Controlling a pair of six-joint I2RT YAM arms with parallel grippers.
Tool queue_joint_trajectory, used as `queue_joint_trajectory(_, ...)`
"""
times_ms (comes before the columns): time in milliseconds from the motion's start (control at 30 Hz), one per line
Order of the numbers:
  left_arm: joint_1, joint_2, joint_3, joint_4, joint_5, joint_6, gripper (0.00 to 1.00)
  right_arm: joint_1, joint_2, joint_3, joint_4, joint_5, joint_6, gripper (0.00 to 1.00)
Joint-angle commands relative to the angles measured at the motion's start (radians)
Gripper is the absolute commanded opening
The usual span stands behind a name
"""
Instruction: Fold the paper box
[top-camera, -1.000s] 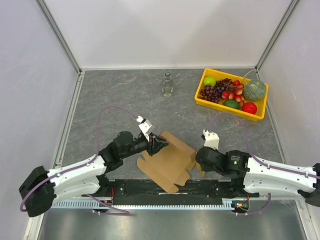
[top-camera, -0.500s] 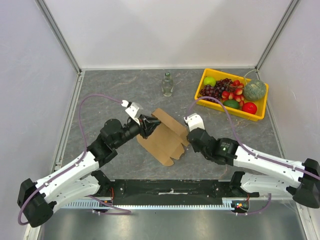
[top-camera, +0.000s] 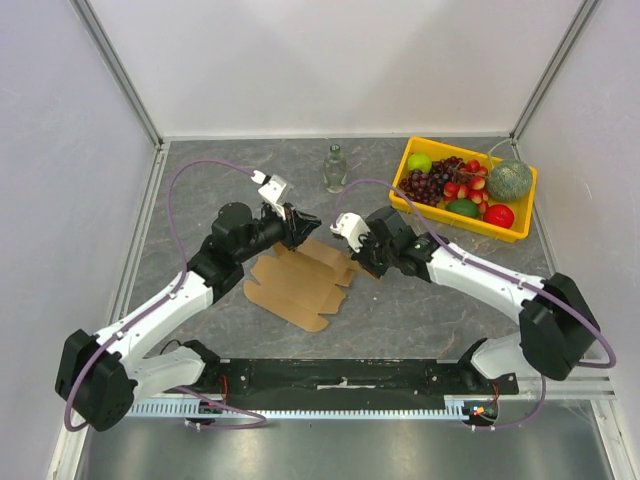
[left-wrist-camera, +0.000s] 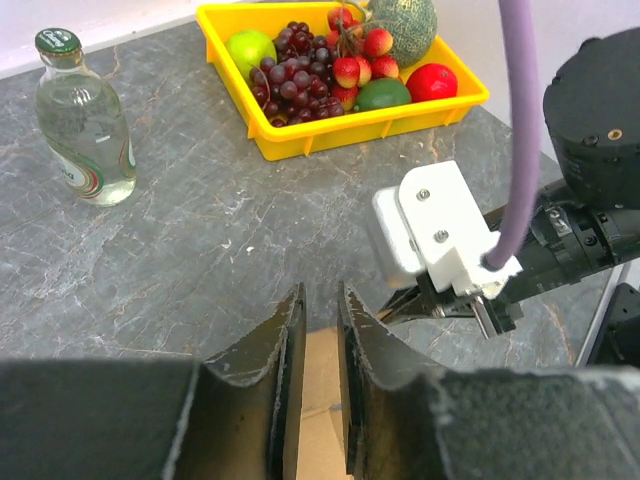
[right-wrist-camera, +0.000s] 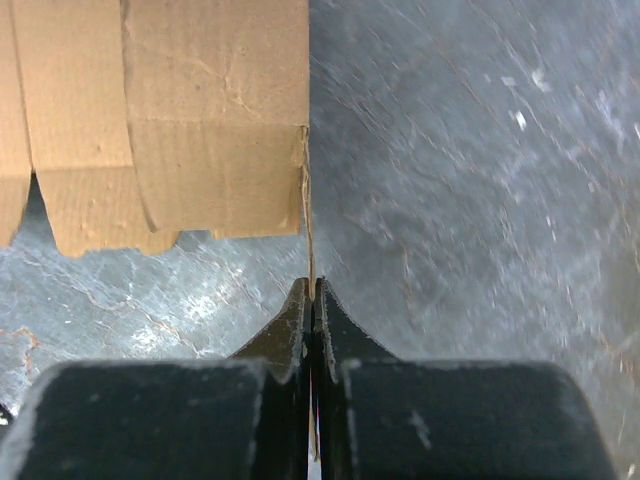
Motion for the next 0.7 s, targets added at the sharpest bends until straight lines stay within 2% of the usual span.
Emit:
queue_joint_trajectory(0, 0.017, 0.033, 0.047, -0.008, 0.064, 0.069, 0.24, -0.022, 0.054, 0.094, 0.003, -0.202, -0.174, 0.01)
queue_joint_trajectory(233, 0.049, 0.100, 0.044, -0.005, 0.037, 0.116, 0.24, -0.080, 0.123, 0.174, -0.026, -0.247, -0.270, 0.01)
queue_joint_trajectory(400, 0.130, 0.223, 0.067, 0.038, 0.070, 0.068, 0.23, -0.103, 0.131, 0.177, -0.031, -0.258, -0.295, 0.02)
queue_joint_trajectory(667, 0.177, 0.477, 0.260, -0.014, 0.029, 0.058, 0.20, -0.105, 0.128, 0.154, -0.031, -0.269, -0.295, 0.02)
